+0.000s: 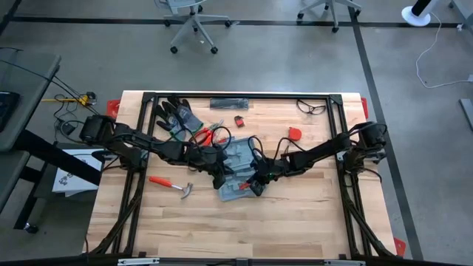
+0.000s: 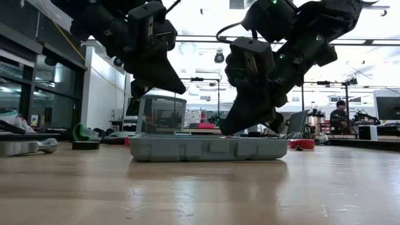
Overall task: Prefit tool cases
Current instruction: Put the bottom screwdriver bit set into the gray prefit tool case
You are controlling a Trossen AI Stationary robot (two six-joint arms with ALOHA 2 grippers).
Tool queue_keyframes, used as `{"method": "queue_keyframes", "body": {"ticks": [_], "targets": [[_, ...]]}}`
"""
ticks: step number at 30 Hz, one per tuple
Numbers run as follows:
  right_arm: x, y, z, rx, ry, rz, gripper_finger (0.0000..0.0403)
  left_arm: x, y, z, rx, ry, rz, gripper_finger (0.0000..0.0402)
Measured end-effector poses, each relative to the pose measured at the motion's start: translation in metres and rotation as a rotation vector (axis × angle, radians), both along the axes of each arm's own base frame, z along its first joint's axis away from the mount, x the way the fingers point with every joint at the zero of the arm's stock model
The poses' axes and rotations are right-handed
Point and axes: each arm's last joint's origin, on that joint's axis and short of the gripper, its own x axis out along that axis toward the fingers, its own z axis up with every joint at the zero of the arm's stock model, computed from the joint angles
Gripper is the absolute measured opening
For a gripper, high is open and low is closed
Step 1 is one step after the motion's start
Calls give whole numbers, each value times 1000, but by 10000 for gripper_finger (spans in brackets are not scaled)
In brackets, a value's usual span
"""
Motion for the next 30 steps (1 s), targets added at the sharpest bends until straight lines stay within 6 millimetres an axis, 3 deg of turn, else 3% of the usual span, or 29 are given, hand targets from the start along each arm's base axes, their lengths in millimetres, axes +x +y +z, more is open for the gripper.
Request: {"method": "queue_keyframes", "body": {"ticks": [16, 30], "targets": [[0, 0, -3, -4, 13, 8, 0, 0, 1, 0, 13, 3, 20, 0], [4, 12, -31, 38, 67, 33, 0, 2, 0, -14, 11, 58, 14, 0]]}}
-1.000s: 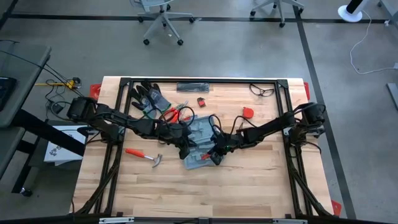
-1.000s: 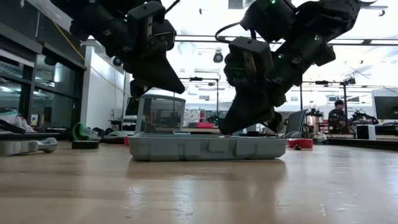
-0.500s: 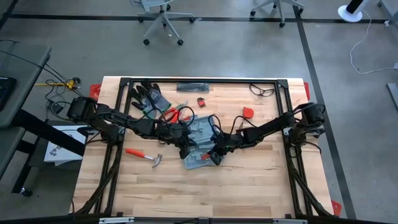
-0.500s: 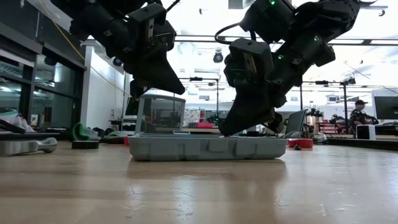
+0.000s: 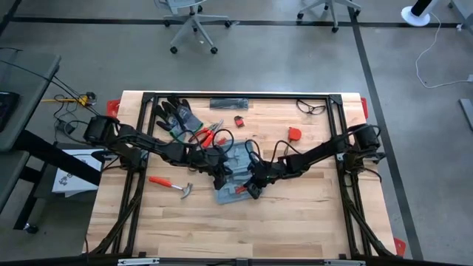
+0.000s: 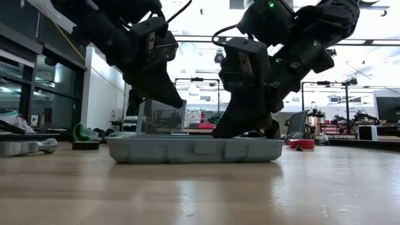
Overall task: Prefit tool cases
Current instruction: Put the bottom screwdriver bit set into the gray prefit tool case
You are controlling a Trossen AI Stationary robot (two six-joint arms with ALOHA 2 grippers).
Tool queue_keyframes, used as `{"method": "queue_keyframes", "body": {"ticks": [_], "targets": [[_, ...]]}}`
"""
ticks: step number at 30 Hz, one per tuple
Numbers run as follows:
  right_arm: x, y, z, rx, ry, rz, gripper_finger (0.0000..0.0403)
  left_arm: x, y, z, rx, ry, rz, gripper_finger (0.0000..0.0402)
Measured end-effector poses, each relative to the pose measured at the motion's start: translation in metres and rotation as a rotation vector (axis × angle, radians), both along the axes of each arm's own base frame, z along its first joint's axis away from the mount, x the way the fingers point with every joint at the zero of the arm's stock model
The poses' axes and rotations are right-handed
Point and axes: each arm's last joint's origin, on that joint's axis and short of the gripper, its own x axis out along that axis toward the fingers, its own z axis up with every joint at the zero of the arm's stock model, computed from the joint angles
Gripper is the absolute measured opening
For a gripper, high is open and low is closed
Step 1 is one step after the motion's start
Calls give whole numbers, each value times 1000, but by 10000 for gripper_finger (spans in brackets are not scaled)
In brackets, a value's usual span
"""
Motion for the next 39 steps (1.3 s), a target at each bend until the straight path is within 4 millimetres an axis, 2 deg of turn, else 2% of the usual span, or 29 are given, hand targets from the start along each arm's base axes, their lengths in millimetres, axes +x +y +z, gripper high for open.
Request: {"method": "queue_keyframes", "body": {"ticks": [16, 22, 25, 32, 36, 39], "targets": [[-3, 1, -7, 20, 64, -28, 0, 2, -1, -5, -9, 13, -17, 0], [-1, 1, -5, 17, 32, -15, 0, 7, -3, -2, -46, -51, -81, 0], [-3, 0, 3, 15, 17, -46, 0, 8, -5, -2, -74, -59, -118, 0], [-20, -11, 38, -96, 27, -118, 0, 3, -16, -7, -99, 3, -196, 0], [-32, -15, 58, -160, 43, -135, 0, 3, -17, -27, -89, 102, -188, 0], [-37, -17, 65, -190, 58, -129, 0, 9, -13, -45, -96, 138, -168, 0]]}}
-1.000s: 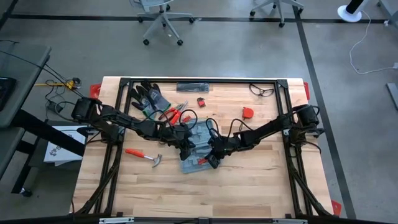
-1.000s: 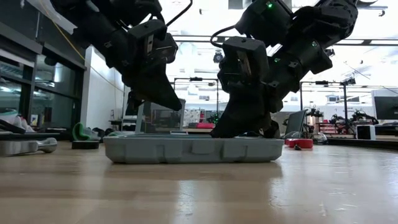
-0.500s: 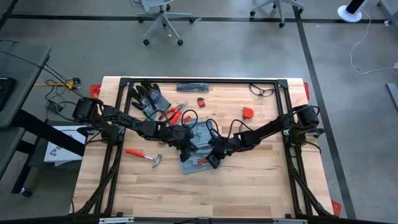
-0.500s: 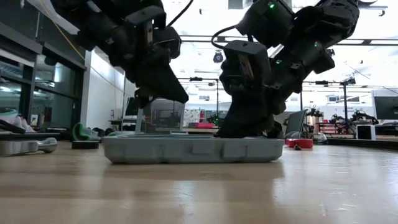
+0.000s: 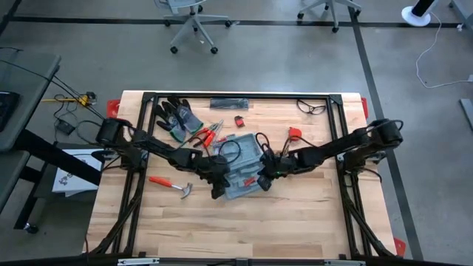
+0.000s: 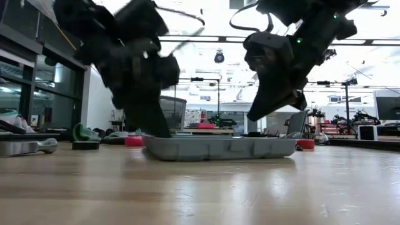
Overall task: Prefit tool cases
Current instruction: Put the bottom screwdriver bit set into the gray prefit tool case
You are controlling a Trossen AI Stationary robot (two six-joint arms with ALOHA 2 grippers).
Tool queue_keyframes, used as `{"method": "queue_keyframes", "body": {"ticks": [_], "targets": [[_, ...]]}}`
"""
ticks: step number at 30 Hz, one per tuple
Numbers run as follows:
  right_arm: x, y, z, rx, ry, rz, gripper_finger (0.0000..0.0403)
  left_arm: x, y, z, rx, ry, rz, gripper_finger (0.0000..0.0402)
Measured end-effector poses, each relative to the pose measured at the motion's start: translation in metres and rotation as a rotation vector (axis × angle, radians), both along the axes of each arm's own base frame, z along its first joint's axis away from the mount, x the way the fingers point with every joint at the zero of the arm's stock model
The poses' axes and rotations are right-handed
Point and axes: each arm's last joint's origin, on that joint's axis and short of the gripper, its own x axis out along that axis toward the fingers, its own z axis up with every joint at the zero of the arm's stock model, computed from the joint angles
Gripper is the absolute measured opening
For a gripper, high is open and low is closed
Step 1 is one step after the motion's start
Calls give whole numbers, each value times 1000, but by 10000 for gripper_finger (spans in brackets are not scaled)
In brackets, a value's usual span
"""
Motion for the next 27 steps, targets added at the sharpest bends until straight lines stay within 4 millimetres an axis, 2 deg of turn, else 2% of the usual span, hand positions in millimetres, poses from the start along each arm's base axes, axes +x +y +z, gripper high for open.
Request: {"method": "queue_keyframes", "body": {"ticks": [5, 11, 18, 27], "targets": [[-3, -1, -3, -7, 46, -3, 0, 31, 5, -17, -49, -10, -28, 0], [-7, -1, -11, -16, 124, -8, 0, 64, 13, -19, -65, -34, -73, 0], [-12, 15, 4, 27, 77, 83, 0, 67, 21, -19, -44, -23, -64, 0], [-21, 30, 1, 29, 135, 141, 0, 68, 22, -20, -33, -29, -67, 0]]}}
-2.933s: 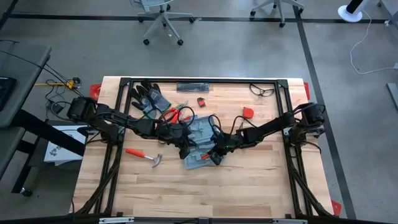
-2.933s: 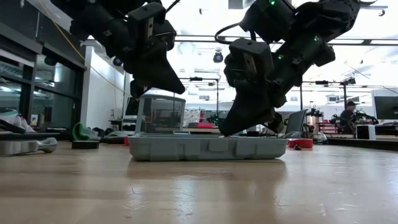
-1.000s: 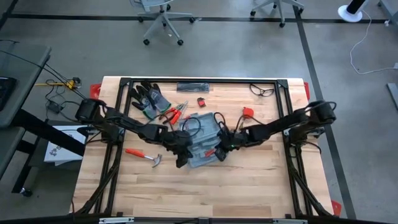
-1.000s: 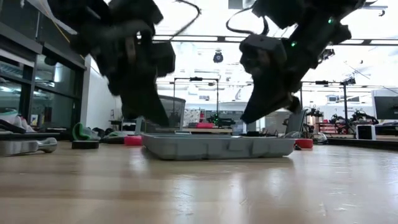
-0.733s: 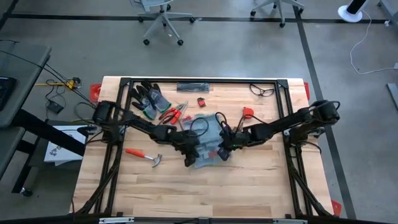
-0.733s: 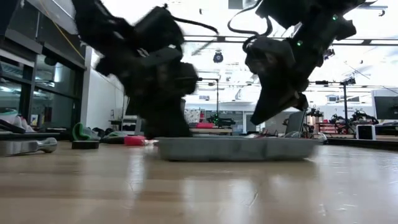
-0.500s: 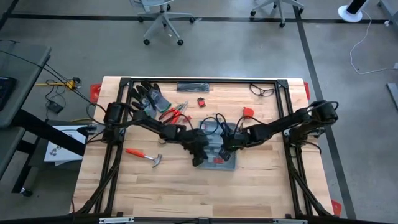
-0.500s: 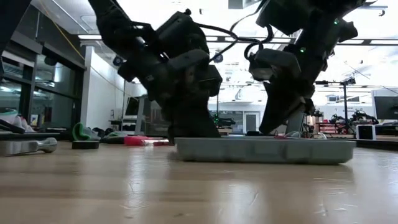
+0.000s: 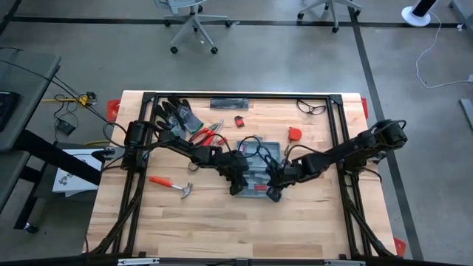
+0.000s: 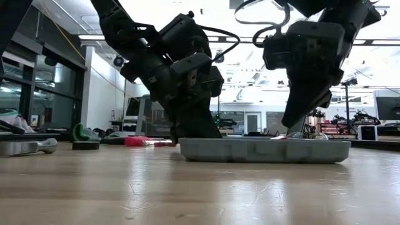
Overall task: Prefit tool cases
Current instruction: Put the bottom screwdriver bit set into the gray prefit tool case
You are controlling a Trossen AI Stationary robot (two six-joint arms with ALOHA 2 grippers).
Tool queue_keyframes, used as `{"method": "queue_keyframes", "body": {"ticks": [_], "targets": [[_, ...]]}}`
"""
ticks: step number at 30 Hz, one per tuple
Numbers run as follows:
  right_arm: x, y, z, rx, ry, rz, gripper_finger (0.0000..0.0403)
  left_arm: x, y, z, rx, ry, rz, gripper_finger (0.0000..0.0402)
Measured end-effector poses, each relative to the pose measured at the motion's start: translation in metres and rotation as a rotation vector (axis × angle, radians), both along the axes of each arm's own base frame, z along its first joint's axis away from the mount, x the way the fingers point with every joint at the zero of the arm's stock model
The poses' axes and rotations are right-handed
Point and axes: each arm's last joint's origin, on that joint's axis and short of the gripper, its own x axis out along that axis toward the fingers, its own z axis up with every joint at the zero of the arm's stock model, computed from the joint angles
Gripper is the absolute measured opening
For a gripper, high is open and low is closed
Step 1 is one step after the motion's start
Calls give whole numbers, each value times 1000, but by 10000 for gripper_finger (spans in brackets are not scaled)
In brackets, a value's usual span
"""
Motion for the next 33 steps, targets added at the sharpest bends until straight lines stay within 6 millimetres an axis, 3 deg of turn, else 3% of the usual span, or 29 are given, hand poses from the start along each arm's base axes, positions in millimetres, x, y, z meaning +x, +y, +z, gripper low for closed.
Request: {"method": "queue_keyframes", "body": {"ticks": [6, 17, 33], "targets": [[1, 0, -2, 12, 3, 6, 0, 0, 0, 0, 5, -3, -5, 0], [19, 12, -34, 90, 11, 5, 0, -1, -2, 0, 1, 2, -14, 0], [12, 8, -12, 58, -46, -43, 0, 0, -2, 0, 10, -2, -5, 0]]}}
